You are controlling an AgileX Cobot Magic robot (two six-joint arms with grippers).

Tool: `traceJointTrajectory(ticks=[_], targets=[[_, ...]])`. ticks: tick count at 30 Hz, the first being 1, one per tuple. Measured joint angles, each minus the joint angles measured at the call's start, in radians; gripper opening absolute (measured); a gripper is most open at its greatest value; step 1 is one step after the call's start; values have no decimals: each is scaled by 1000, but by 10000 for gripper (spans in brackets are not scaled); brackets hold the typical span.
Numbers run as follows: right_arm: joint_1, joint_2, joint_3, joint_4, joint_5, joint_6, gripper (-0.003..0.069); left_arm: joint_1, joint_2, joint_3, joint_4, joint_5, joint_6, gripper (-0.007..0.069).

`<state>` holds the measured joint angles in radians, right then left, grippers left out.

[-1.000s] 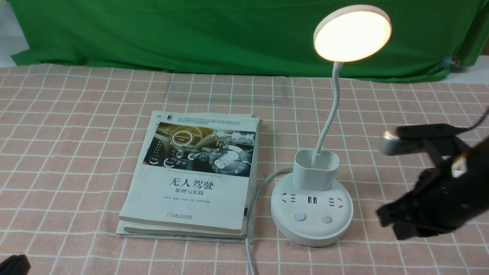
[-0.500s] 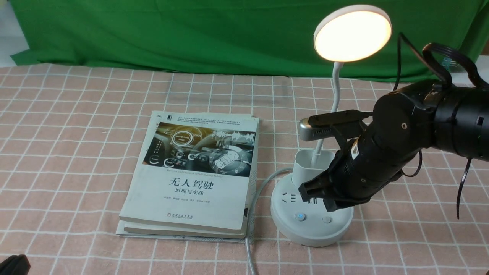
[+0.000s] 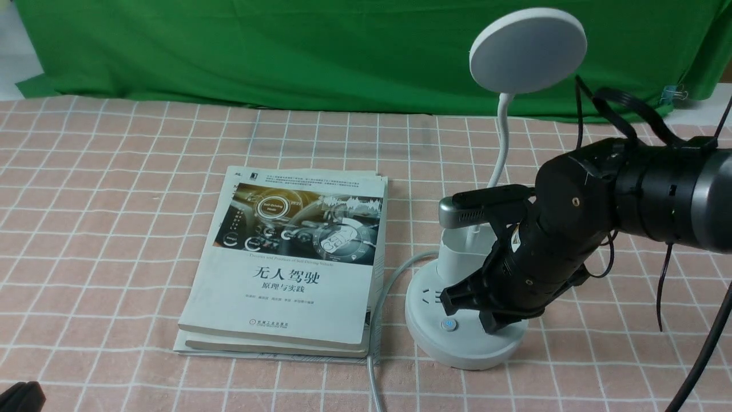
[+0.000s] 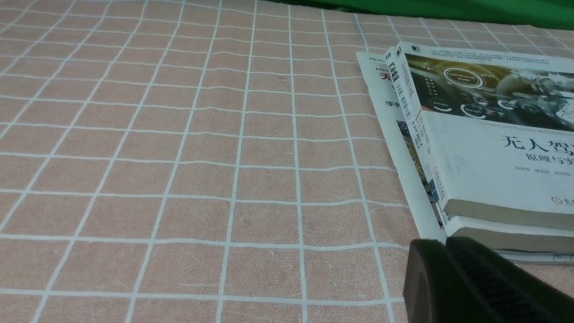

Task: Turn off the table lamp on the pink coffee tablecloth by hand.
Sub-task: 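Press the power button on the lamp base to turn the lamp off with the right gripper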

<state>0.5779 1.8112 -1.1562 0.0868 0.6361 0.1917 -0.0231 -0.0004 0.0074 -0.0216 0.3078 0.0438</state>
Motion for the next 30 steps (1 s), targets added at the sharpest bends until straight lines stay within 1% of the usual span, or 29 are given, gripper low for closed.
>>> traceJointTrajectory(ticks=[8,15,24,30], targets=[[0,-10,-5,0,2,-7,45,0,0,0,0,0,0,6],[0,-85,-5,0,-10,-8,46,0,0,0,0,0,0,6],[0,4,-6,14,5,-24,48,0,0,0,0,0,0,6],[0,3,-6,16,5,-30,48,0,0,0,0,0,0,6]])
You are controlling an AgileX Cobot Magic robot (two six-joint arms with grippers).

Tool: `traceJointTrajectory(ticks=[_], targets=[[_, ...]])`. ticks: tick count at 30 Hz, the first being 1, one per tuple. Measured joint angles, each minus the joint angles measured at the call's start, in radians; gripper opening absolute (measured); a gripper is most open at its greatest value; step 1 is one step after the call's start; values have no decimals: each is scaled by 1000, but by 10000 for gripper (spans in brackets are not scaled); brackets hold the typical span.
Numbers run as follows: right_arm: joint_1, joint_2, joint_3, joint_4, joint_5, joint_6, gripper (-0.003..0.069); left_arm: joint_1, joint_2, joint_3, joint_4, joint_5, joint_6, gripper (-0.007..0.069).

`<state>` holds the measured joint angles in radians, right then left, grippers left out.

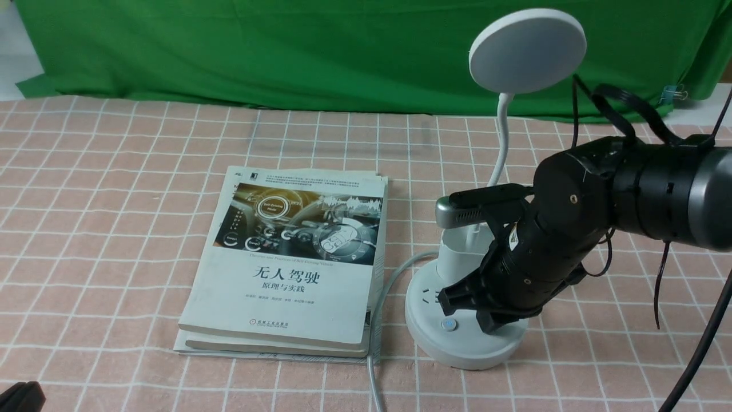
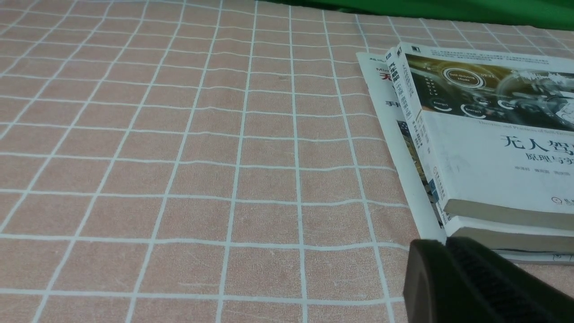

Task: Turn off the table lamp on the pink coffee tablecloth by hand.
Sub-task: 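Press the power button on the lamp base to turn the lamp off with the right gripper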

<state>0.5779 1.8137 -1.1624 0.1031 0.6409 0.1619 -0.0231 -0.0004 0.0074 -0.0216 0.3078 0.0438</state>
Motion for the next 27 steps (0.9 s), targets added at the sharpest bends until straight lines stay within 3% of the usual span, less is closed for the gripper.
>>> traceJointTrajectory(ticks=[15,27], targets=[[0,-122,2,-1,7,-16,48,0,0,0,0,0,0,6],[11,7,-1,-1,9,-21,48,0,0,0,0,0,0,6]])
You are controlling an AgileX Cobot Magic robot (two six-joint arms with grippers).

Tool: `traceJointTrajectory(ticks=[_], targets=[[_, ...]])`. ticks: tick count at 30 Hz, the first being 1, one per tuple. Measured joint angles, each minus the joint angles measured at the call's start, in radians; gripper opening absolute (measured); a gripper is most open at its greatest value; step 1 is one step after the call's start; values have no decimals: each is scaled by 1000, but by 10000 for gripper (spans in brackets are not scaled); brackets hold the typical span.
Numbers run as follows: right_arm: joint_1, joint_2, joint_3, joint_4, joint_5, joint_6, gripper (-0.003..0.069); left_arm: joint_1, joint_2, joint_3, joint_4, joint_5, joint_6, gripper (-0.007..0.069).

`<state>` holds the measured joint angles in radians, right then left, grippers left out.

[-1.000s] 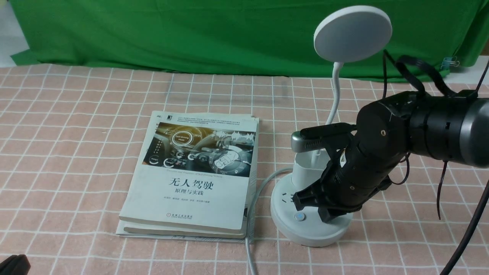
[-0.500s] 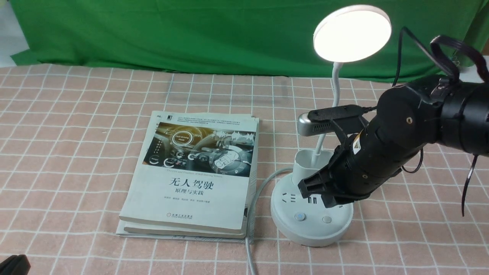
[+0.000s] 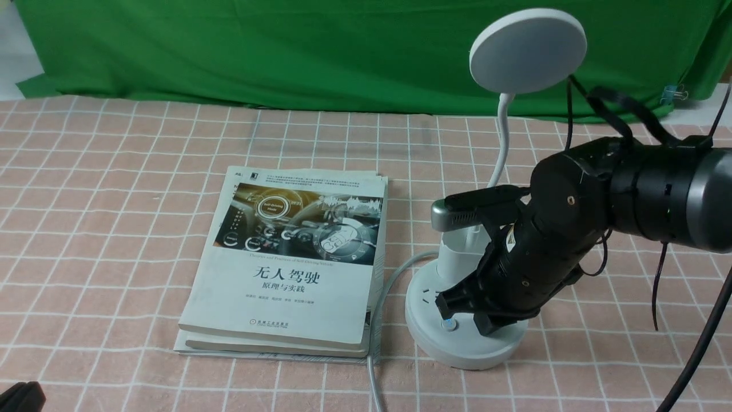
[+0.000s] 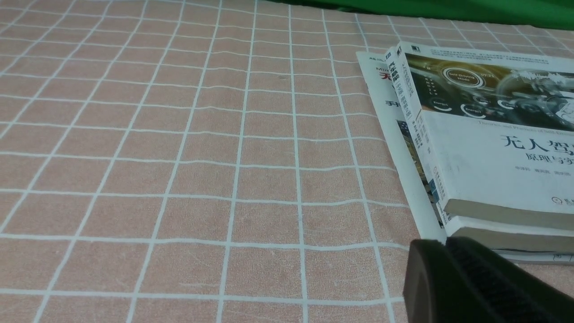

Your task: Turn off the table lamp on the pink coffee tablecloth by hand.

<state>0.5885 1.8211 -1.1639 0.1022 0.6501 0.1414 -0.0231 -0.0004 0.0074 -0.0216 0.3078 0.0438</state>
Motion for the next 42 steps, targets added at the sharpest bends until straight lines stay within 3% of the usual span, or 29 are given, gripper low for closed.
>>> traceJointTrajectory(ticks=[8,15,29,42], targets=[[0,-28,4,-3,3,-3,49,0,0,0,0,0,0,6],[0,-197,21,-20,53,-3,49,0,0,0,0,0,0,6],[0,-598,329,-23,96,-22,49,0,0,0,0,0,0,6],[-11,-728,348,-45,-22,-42,38,0,0,0,1,0,0,6]])
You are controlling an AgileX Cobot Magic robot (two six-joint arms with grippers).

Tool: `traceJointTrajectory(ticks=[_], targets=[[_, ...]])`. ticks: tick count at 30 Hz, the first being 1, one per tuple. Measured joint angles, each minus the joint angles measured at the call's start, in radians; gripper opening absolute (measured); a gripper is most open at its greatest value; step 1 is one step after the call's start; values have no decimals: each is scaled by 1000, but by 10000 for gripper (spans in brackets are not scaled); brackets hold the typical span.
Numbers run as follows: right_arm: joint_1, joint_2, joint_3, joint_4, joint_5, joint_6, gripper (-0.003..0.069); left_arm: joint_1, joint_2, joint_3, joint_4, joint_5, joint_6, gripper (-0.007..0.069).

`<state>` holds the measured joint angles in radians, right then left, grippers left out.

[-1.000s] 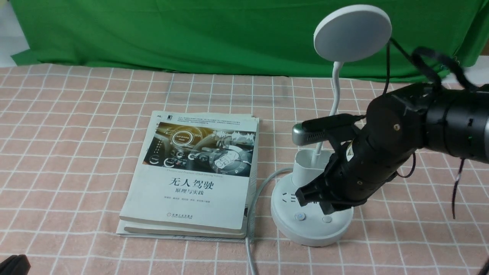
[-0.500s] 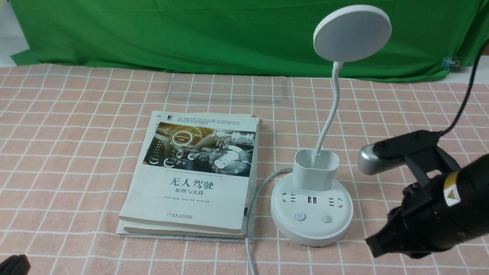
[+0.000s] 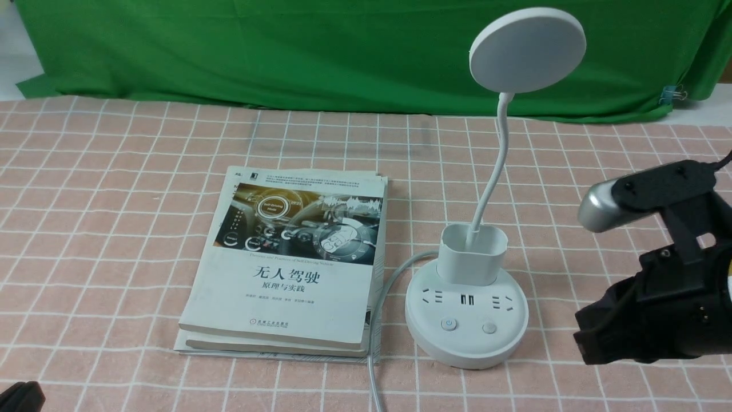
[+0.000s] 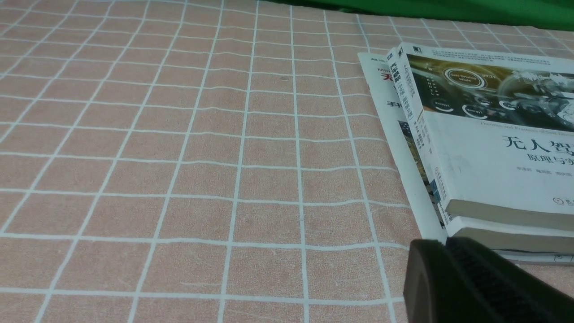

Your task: Turn off the table lamp on the pink coffee tablecloth by hand.

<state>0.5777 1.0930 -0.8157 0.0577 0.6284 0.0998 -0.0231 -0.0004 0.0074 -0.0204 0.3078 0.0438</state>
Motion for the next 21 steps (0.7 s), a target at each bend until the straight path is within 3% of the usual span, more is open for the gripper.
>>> traceJointTrajectory(ticks=[10,16,21], targets=[[-230,-432,331,-12,-191,-65,36,0,0,0,11,0,0,6],[-395,-841,667,-12,-423,-66,36,0,0,0,12,0,0,6],[-430,-1011,811,-12,-456,-100,36,0,0,0,13,0,0,6]])
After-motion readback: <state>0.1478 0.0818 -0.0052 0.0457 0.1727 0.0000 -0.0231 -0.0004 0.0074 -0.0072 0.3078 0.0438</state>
